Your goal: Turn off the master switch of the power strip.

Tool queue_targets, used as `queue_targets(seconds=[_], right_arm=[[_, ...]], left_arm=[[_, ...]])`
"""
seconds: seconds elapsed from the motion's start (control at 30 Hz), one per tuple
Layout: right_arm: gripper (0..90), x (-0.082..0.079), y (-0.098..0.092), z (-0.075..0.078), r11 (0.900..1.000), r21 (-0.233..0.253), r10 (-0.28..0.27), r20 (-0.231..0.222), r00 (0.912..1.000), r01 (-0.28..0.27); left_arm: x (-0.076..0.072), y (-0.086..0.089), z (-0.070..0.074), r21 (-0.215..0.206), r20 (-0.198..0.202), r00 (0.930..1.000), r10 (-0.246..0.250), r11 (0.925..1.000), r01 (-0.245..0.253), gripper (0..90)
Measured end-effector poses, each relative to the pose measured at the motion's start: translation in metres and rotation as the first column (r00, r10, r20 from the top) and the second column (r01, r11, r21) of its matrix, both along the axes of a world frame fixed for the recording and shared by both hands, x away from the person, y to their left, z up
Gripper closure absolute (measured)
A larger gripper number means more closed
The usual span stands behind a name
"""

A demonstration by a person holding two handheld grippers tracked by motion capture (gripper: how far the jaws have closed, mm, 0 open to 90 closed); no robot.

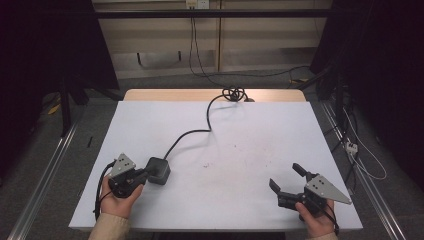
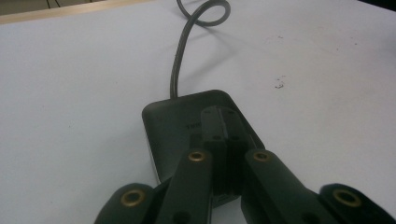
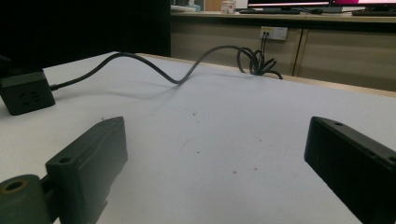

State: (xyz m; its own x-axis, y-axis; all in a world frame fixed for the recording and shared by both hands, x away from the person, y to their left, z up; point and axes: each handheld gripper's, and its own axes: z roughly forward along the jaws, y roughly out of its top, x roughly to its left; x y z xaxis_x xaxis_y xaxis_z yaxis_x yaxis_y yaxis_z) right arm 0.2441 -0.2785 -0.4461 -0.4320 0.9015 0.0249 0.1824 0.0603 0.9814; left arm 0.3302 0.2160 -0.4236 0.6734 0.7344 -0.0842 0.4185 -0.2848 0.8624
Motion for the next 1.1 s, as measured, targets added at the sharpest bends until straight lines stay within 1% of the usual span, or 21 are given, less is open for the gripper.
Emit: queue_targets(seconds=[0.03,0.13,0.2,0.33,0.43,0.5,0.6,0.87,0.97,1.03,1.07,1.1], right_arm=[[5.2,0.0,0.0003,-0.0001,1.0,0.0,0.0,-0.001,1.0,0.0],[5.2,0.0,0.0008,-0.0001,1.0,-0.002,0.003,0.0,1.0,-0.003],[5.2,0.0,0.0005,0.0,1.0,-0.003,0.002,0.0,1.0,-0.002],[5.2,0.0001,0.0001,-0.0001,1.0,-0.002,-0.001,-0.001,1.0,0.001],[5.2,0.0002,0.0002,-0.0002,1.0,-0.005,0.002,-0.002,1.0,-0.002],[5.2,0.0003,0.0004,-0.0002,1.0,-0.003,0.0,-0.003,1.0,0.0],[5.2,0.0006,0.0003,-0.0003,1.0,-0.003,0.001,-0.002,1.0,-0.001],[5.2,0.0011,0.0007,-0.0003,1.0,-0.003,0.003,-0.002,1.0,-0.003],[5.2,0.0013,0.001,-0.0004,1.0,-0.005,0.005,-0.002,1.0,-0.005],[5.2,0.0013,0.001,-0.0003,1.0,-0.004,0.005,-0.002,1.0,-0.005],[5.2,0.0014,0.001,-0.0003,1.0,-0.003,0.005,-0.002,1.0,-0.005],[5.2,0.0015,0.0008,-0.0003,1.0,-0.004,0.004,-0.002,1.0,-0.004]], left_arm=[[-0.0001,0.0,-0.0001,-0.004,-0.004,1.0,0.002,1.0,-0.002,90.0],[0.0,-0.0002,0.0005,0.004,0.001,1.0,-0.003,1.0,0.003,90.0],[0.0003,0.0,0.0004,-0.006,-0.007,1.0,-0.005,1.0,0.005,90.0],[0.0003,-0.0009,0.0015,0.004,-0.008,1.0,-0.003,1.0,0.003,90.0],[0.0013,0.0008,0.0007,-0.015,-0.017,0.9998,-0.005,0.9999,0.005,90.0],[0.0016,0.0008,0.0012,-0.007,-0.015,0.9998,-0.011,0.9999,0.011,90.0],[0.0017,0.0007,0.0012,-0.006,-0.013,0.9998,-0.013,0.9999,0.013,90.0],[0.0034,0.0023,0.001,-0.029,-0.027,0.9995,-0.014,0.9995,0.013,90.0],[0.0034,0.0018,0.002,-0.018,-0.029,0.9995,-0.013,0.9998,0.012,90.0],[0.0035,0.0019,0.0025,-0.019,-0.03,0.9994,-0.014,0.9997,0.013,90.0],[0.0034,0.0022,0.0028,-0.029,-0.029,0.9995,-0.013,0.9995,0.012,90.0],[0.0033,0.0025,0.0035,-0.048,-0.033,0.9994,-0.013,0.9988,0.011,90.0]])
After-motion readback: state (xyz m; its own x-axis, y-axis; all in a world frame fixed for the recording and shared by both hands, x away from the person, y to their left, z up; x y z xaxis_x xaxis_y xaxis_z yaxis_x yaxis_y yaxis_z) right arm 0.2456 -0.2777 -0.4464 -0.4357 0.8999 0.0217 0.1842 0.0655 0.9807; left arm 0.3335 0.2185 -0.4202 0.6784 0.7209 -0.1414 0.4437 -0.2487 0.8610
